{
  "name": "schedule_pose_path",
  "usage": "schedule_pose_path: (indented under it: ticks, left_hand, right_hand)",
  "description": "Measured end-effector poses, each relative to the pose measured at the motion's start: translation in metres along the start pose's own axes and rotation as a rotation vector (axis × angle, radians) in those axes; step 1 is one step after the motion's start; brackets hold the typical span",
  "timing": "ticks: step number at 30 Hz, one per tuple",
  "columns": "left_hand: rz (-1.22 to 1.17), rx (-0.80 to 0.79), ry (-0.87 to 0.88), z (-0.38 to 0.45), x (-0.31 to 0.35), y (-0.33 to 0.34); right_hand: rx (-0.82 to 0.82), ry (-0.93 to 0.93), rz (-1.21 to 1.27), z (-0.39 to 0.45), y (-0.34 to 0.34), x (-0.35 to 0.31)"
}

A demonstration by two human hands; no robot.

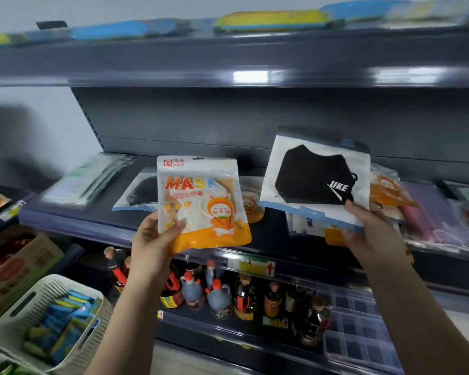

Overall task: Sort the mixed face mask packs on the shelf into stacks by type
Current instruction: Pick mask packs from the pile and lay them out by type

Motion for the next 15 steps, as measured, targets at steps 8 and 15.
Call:
schedule_pose_path:
  ticks: [8,15]
  left_hand:
    - [0.055,-0.097,-0.122,0.052,-0.017,0.048]
    - [0.416,0.043,-0.070,0.094,-0.033,0.048]
  right_hand:
    - [-0.023,-0.030,-0.127,0.017,0.033,-0.008]
    - [-0.169,-0.002,-0.115,0.037,0.072,-0.013]
Point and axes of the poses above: each hand's wrist, its own z-axis towards the middle knuckle, its own y-axis out of the palm, x = y × z, the point moved 6 cm from there along z, towards the middle knuckle, and after that the axes turned 2 degrees about y, right-handed, at the moved point
